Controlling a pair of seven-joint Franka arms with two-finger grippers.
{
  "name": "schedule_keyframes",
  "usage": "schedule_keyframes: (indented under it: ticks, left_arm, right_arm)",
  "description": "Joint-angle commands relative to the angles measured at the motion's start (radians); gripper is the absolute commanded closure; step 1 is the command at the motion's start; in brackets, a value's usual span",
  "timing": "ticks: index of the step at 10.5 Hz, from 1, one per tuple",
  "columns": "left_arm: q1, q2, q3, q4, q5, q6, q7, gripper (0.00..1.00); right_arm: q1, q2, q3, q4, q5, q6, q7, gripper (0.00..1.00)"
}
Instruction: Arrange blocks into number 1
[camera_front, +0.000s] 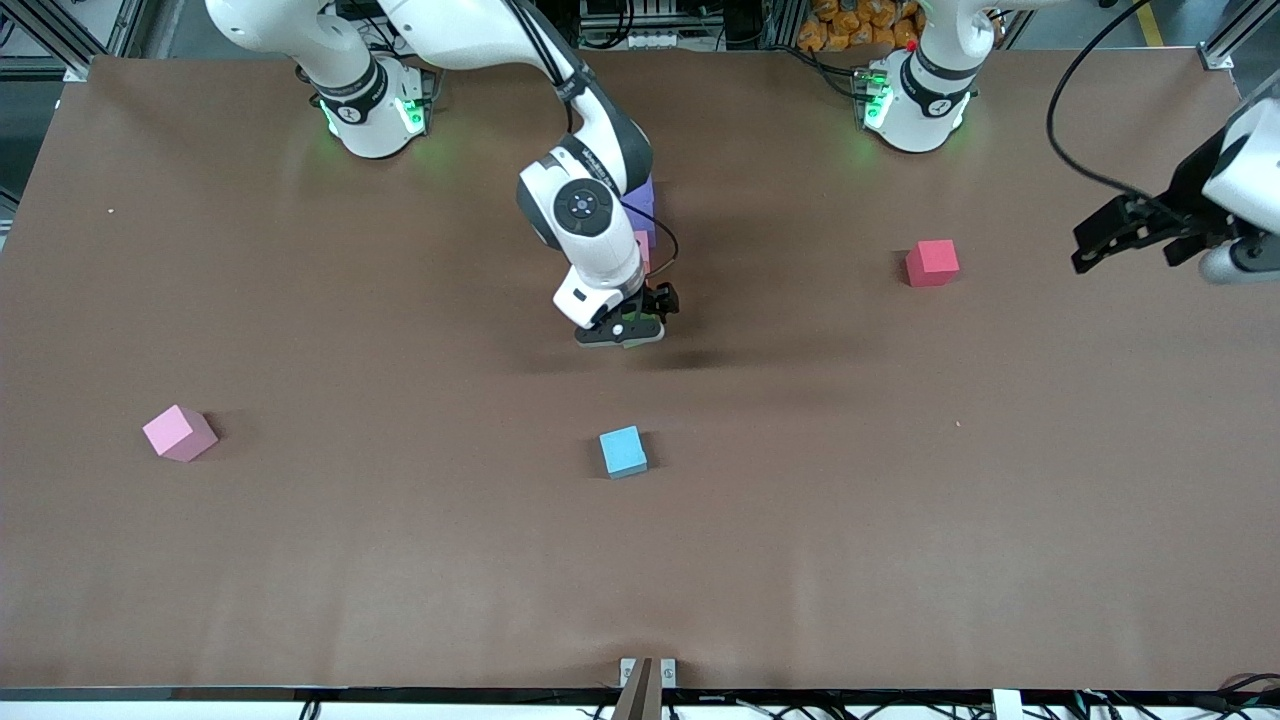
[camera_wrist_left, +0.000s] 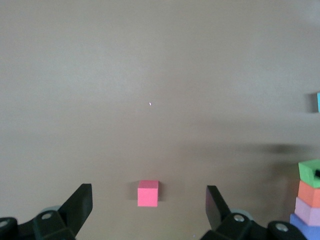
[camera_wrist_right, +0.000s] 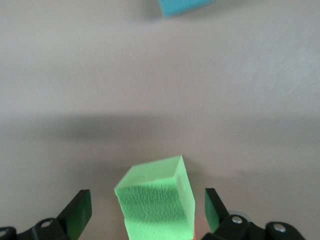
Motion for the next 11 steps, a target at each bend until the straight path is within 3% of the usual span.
schedule_keyframes:
  ticks: [1,3,4,8,11]
  left_arm:
    - [0.005,0.021,-0.003,0.078,-0.020,-0.066,0.040,0.00]
    - [0.005,0.021,-0.001,0.084,-0.018,-0.070,0.129,0.00]
    - [0.008,0.013,-0.001,0.083,-0.017,-0.070,0.171,0.00]
    - [0.010,0.013,-0.001,0.083,-0.038,-0.069,0.086,0.00]
    - [0.008,0.017,0.004,0.084,-0.049,-0.069,0.077,0.00]
  right_arm:
    - [-0.123,-0.155,0.004,-0.014,-0.036,-0.137,0.014,0.00]
    - [-0.261,-0.291,0.011,0.005,-0.182,-0.301,0.008,0.00]
    - [-0.333,-0.344,0.011,0.020,-0.204,-0.363,0.000,0.00]
    - [-0.650,-0.385,0.014,0.242,-0.205,-0.666,-0.363,0.00]
    - [-0.823,-0.408,0.013,0.293,-0.209,-0.751,-0.543,0.00]
